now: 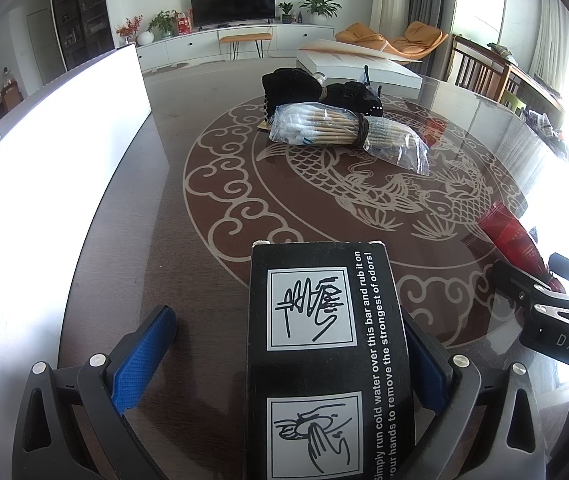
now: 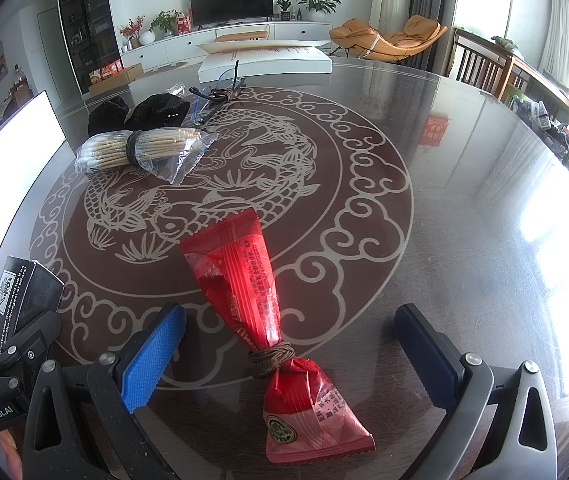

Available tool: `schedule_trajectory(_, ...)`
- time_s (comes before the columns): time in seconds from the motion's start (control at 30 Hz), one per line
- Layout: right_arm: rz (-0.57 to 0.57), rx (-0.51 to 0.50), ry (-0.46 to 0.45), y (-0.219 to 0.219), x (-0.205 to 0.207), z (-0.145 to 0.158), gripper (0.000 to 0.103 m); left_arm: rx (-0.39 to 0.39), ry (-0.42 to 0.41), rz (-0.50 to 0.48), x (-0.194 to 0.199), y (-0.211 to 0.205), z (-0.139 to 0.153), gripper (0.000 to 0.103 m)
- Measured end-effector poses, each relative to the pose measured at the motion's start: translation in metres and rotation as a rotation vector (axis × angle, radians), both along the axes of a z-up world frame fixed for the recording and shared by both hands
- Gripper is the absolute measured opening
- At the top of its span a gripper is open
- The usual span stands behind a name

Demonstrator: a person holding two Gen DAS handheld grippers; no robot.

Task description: Organize objects

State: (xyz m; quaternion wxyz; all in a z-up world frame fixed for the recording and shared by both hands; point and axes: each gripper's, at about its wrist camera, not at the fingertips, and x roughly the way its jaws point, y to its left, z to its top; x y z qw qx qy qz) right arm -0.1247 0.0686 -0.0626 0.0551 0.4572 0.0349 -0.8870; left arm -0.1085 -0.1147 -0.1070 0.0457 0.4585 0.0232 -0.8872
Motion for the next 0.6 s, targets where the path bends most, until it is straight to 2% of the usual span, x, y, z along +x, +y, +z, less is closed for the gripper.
schedule_trajectory(0.2, 0.0, 0.0, 0.0, 0.0, 0.0, 0.0001, 0.103, 0.004, -0.07, -0.086, -0.0042, -0.0022, 0.0008, 0.103)
schedule_trajectory(0.6, 0.0, 0.0, 0.0, 0.0001, -0.0001, -0.0002, 0.103, 0.003, -0.051, -0.033, -0.0006, 0.0001, -0.0003, 0.103)
